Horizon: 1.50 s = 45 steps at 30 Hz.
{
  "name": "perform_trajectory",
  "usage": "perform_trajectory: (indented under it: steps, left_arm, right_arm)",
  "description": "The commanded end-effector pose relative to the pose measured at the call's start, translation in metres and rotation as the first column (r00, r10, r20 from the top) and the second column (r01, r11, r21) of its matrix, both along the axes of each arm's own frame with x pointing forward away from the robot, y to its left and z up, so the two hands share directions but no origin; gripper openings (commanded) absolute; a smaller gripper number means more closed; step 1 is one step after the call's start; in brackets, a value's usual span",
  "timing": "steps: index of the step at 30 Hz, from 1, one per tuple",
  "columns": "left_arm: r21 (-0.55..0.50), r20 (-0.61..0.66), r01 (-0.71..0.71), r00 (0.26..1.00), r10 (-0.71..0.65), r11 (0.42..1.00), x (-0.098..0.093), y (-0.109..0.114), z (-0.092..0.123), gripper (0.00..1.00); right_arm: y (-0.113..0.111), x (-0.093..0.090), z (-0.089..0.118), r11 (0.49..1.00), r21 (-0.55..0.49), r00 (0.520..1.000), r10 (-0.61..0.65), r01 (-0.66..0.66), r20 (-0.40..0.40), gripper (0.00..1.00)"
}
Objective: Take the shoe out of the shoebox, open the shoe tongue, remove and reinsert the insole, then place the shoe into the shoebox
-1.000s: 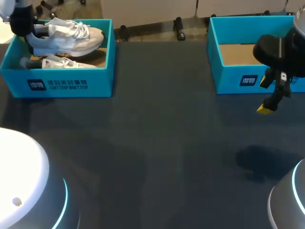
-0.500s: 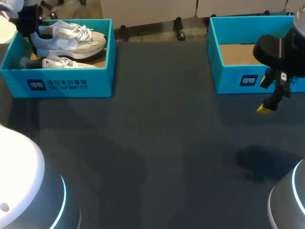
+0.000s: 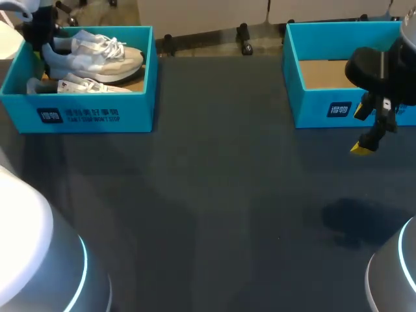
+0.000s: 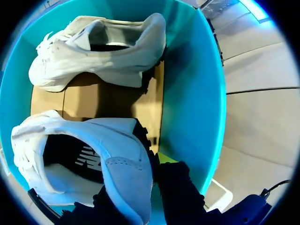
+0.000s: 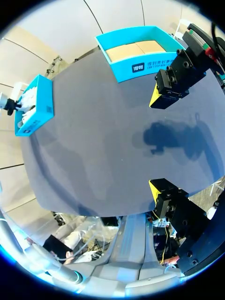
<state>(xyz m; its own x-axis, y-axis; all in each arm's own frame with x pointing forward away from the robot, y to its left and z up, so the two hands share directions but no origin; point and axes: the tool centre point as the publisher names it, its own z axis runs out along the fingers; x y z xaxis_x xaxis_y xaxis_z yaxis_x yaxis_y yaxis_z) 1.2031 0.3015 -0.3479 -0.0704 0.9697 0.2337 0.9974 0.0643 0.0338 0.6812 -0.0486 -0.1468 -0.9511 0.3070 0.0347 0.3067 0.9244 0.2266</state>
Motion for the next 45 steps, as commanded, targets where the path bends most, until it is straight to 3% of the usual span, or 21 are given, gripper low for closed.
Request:
perform_trajectory:
  steps: [1,18,21,25,31,45]
  left_arm:
    - [-0.014,-0.048,0.001,0.999,-0.002,1.0,0.013,-0.002,-0.009,0.0]
    - [-0.007,-0.081,0.0,0.997,0.0,1.0,0.022,-0.006,-0.033,0.0]
    - [-0.01,-0.085,-0.006,0.996,0.005,1.0,0.024,-0.008,-0.036,0.24]
    - [-0.013,-0.089,-0.009,0.996,0.007,1.0,0.025,-0.008,-0.036,0.32]
    - [-0.052,-0.093,0.014,0.995,-0.019,0.999,0.017,-0.006,-0.019,0.48]
    - [-0.142,-0.104,0.081,0.99,-0.096,0.987,0.002,-0.011,0.026,0.58]
  right_arm:
    - [0.001,0.002,-0.001,1.0,-0.003,1.0,0.0,0.0,-0.004,1.0]
    - [0.001,0.002,-0.001,1.0,-0.003,1.0,0.0,0.0,-0.004,1.0]
    - [0.001,0.002,-0.001,1.0,-0.003,1.0,0.0,0.0,-0.004,1.0]
    - [0.001,0.002,-0.001,1.0,-0.003,1.0,0.0,0.0,-0.004,1.0]
    - [0.001,0.002,-0.001,1.0,-0.003,1.0,0.0,0.0,-0.004,1.0]
    - [0.001,0.002,-0.001,1.0,-0.003,1.0,0.0,0.0,-0.004,1.0]
